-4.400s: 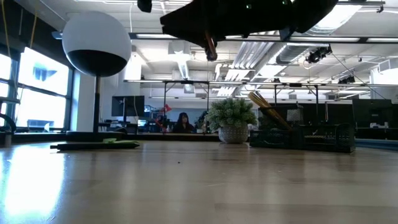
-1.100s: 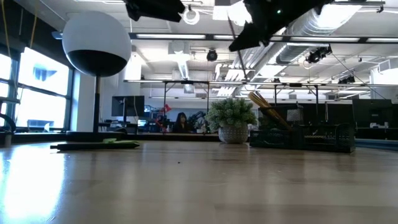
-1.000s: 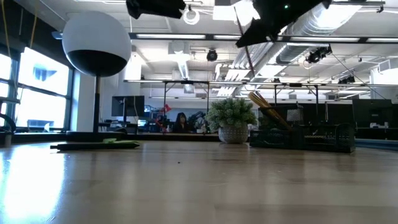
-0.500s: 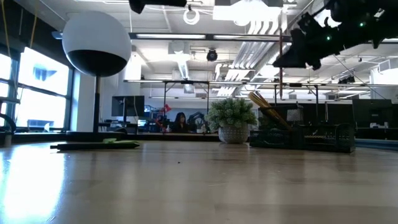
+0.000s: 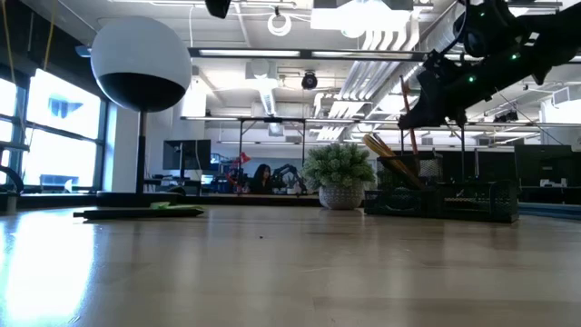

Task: Pick and place office supplies into organizer
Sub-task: Put the orange pencil into the desk organizer

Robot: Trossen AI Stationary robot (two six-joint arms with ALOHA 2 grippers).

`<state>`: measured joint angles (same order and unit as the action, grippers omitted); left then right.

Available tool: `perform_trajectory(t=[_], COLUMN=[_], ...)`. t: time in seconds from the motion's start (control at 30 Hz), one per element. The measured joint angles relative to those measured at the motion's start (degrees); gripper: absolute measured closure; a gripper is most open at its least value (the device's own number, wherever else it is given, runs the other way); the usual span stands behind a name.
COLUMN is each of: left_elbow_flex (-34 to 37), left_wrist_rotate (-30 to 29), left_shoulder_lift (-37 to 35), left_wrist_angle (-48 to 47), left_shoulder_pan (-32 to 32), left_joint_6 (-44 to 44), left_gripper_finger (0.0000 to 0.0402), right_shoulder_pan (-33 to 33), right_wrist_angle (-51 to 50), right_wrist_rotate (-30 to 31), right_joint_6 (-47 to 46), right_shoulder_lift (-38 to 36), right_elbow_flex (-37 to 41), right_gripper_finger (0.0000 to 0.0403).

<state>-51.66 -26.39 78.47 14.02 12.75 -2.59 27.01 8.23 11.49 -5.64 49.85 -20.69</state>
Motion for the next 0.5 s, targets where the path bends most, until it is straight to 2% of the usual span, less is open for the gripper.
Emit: perform_trajectory(t=[0.23,0.5], left_elbow_flex=[0.2,0.2], left_wrist_rotate=[0.5,2.0], left_shoulder_lift=[0.2,0.2], left_wrist_angle=[-0.5,-1.3], left_shoulder_pan=[0.0,0.0], left_joint_6=[-0.7,-2.7], left_gripper_finger=[0.0305,0.0305], right_shoulder_pan=[0.0,0.1], right_wrist_angle=[0.2,0.8], right_wrist_rotate=[-0.5,0.3], right_joint_6=[-1.0,-3.1], right_shoulder_lift=[4.3,7.4], right_elbow_flex=[0.0,0.0], right_gripper_finger=[0.0380,0.0338])
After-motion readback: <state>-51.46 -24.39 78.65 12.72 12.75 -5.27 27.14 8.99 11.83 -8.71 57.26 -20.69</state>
